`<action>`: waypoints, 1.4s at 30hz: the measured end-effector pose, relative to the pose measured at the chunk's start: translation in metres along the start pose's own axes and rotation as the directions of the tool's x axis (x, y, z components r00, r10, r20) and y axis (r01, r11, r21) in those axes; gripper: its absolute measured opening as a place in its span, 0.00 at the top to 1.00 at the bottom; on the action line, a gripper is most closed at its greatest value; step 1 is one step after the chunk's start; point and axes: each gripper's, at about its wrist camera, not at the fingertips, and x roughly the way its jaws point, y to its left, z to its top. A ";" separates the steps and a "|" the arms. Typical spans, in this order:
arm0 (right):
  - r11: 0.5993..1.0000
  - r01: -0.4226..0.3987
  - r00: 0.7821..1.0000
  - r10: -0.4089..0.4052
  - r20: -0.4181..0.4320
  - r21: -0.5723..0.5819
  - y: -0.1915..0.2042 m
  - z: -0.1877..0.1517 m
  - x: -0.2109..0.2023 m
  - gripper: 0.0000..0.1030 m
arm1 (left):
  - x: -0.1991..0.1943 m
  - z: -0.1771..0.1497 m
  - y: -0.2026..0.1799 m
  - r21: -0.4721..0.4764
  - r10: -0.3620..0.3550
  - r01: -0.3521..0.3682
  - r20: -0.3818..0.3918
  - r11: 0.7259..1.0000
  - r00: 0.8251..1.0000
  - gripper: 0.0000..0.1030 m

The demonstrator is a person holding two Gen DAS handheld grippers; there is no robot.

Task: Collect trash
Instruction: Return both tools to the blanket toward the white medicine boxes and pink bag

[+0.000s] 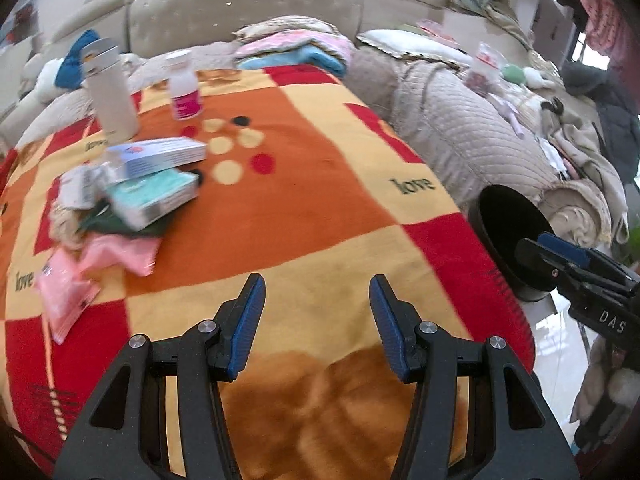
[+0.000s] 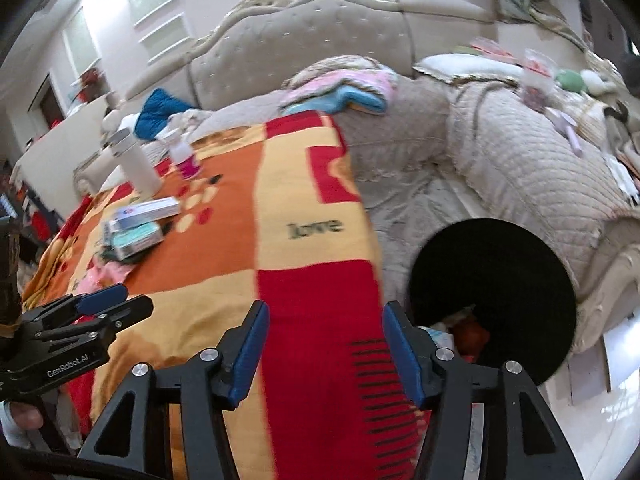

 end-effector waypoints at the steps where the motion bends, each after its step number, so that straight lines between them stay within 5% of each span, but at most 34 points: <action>1: 1.000 -0.007 1.000 0.007 -0.002 -0.013 0.008 0.000 0.001 0.45 | -0.003 -0.001 0.006 -0.010 0.007 -0.007 0.003 1.000 1.000 0.49; 13: 0.986 -0.104 0.994 0.097 -0.052 -0.132 0.091 0.001 0.025 0.38 | -0.026 -0.021 0.076 -0.137 0.094 -0.093 -0.001 0.986 0.996 0.49; 27: 0.958 -0.187 0.976 0.156 -0.151 -0.218 0.162 0.005 0.079 0.38 | -0.035 -0.040 0.182 -0.312 0.199 -0.204 -0.048 0.928 0.979 0.49; 34: 0.950 -0.230 0.967 0.197 -0.163 -0.214 0.190 0.033 0.106 0.33 | -0.031 -0.038 0.226 -0.401 0.210 -0.217 -0.061 0.890 0.976 0.49; 42: 0.949 -0.258 0.963 0.239 -0.121 -0.180 0.236 0.108 0.150 0.31 | -0.030 -0.034 0.247 -0.426 0.207 -0.213 -0.062 0.879 0.976 0.49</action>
